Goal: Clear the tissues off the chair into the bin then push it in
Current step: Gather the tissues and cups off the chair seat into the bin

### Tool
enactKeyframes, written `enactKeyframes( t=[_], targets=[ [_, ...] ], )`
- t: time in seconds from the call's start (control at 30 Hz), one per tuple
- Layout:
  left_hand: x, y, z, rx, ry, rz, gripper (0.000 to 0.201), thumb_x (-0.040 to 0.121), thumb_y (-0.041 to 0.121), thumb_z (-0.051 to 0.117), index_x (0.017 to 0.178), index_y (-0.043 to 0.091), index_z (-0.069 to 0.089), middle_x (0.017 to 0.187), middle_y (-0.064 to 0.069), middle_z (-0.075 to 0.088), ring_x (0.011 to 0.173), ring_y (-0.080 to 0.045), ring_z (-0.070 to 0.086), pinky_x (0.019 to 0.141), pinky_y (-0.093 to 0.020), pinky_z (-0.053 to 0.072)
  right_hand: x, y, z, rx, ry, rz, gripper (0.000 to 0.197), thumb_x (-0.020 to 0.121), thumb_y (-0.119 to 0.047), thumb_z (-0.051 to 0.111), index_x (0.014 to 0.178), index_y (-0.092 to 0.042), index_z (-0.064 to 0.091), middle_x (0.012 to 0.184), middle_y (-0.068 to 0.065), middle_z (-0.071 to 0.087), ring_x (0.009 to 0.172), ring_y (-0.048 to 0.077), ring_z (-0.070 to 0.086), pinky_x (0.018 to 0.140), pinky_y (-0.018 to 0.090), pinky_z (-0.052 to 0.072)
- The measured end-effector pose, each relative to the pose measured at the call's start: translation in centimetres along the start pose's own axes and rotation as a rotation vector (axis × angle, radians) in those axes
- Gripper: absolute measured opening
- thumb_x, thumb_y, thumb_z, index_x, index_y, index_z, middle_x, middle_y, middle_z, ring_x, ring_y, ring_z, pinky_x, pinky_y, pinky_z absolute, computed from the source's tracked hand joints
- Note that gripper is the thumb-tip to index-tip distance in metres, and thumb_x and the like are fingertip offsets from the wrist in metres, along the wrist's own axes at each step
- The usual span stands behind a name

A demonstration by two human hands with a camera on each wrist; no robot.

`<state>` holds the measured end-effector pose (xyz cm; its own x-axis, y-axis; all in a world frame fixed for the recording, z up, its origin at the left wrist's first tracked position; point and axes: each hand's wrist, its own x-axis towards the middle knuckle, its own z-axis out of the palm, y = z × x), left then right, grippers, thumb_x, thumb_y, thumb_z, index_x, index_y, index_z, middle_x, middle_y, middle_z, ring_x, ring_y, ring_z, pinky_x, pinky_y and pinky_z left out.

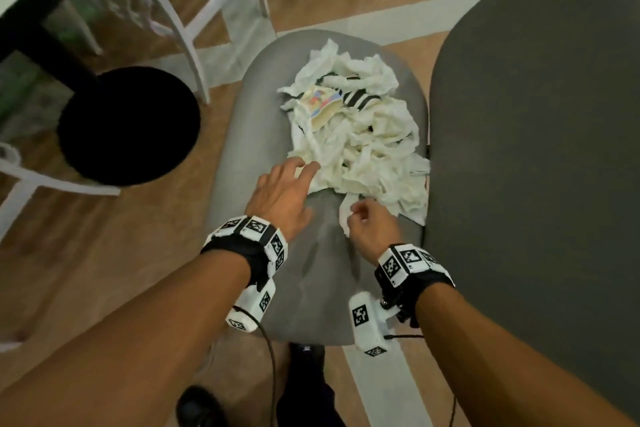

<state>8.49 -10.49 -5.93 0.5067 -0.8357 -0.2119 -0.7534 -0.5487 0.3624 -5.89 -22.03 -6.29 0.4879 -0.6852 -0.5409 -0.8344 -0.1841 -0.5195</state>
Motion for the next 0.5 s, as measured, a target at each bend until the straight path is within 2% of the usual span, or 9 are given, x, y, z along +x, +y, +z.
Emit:
enactKeyframes(
  t=[0.07,0.13,0.2,0.27,0.37,0.43,0.5],
  targets=[
    [1.9,0.7,0.7,0.043,-0.044,-0.042,0.080,0.078,0.031,0.067,0.147,0.033,0.027,0.148,-0.004,0.030,0.127,-0.030,0.039,0.103,-0.044,0.036,1.3,0.4,-1.6,-0.007,0.041,-0.001,0.024,0.088,-0.021,0.053,0.109,-0.017,0.064,0.107,0.004,0.069,0.100,0.024,0.064,0.089,0.033,0.052],
    [3.3,0.7,1.4,0.068,-0.131,-0.099,0.079,0.079,0.033,0.068,0.147,0.036,0.027,0.150,-0.005,0.026,0.129,-0.032,0.036,0.103,-0.046,0.036,2.4,0.2,-3.2,-0.053,0.082,-0.017,0.028,0.088,-0.024,0.056,0.114,-0.016,0.062,0.115,0.005,0.064,0.105,0.024,0.061,0.090,0.032,0.049],
    [3.9,0.2,2.0,0.076,-0.235,-0.133,0.062,0.085,0.029,0.064,0.142,0.034,0.039,0.145,-0.003,0.033,0.126,-0.031,0.039,0.099,-0.045,0.038,3.4,0.0,-4.1,-0.149,0.141,-0.053,0.041,0.086,-0.029,0.060,0.126,-0.018,0.054,0.127,0.005,0.053,0.112,0.025,0.056,0.094,0.035,0.048],
    [3.6,-0.8,2.5,0.065,-0.245,-0.120,0.036,0.088,0.019,0.060,0.124,0.025,0.055,0.130,-0.003,0.045,0.114,-0.031,0.047,0.089,-0.041,0.043,4.3,-0.2,-4.3,-0.271,0.205,-0.115,0.065,0.082,-0.033,0.064,0.139,-0.020,0.038,0.138,0.005,0.041,0.122,0.027,0.047,0.101,0.042,0.044],
    [1.8,-2.2,2.6,0.026,-0.256,-0.099,0.012,0.090,0.016,0.055,0.100,0.015,0.060,0.110,-0.004,0.054,0.100,-0.028,0.053,0.081,-0.037,0.044,5.3,-0.4,-3.7,-0.362,0.226,-0.167,0.100,0.074,-0.041,0.075,0.151,-0.024,0.012,0.152,0.004,0.025,0.131,0.030,0.037,0.107,0.047,0.039],
    [0.3,-2.8,2.1,-0.064,-0.270,-0.119,0.010,0.089,0.015,0.051,0.098,0.014,0.054,0.102,-0.003,0.054,0.092,-0.026,0.053,0.073,-0.032,0.040,5.9,-0.6,-3.1,-0.401,0.200,-0.164,0.108,0.074,-0.044,0.076,0.153,-0.029,0.004,0.151,0.004,0.031,0.130,0.031,0.040,0.105,0.049,0.038],
    [-0.6,-2.8,1.2,-0.153,-0.218,-0.145,0.021,0.087,0.013,0.050,0.107,0.015,0.045,0.093,-0.004,0.054,0.076,-0.025,0.053,0.065,-0.033,0.040,6.2,-1.1,-2.6,-0.463,0.140,-0.181,0.091,0.082,-0.044,0.068,0.152,-0.031,0.011,0.138,0.004,0.048,0.124,0.031,0.049,0.101,0.048,0.038]
  ],
)
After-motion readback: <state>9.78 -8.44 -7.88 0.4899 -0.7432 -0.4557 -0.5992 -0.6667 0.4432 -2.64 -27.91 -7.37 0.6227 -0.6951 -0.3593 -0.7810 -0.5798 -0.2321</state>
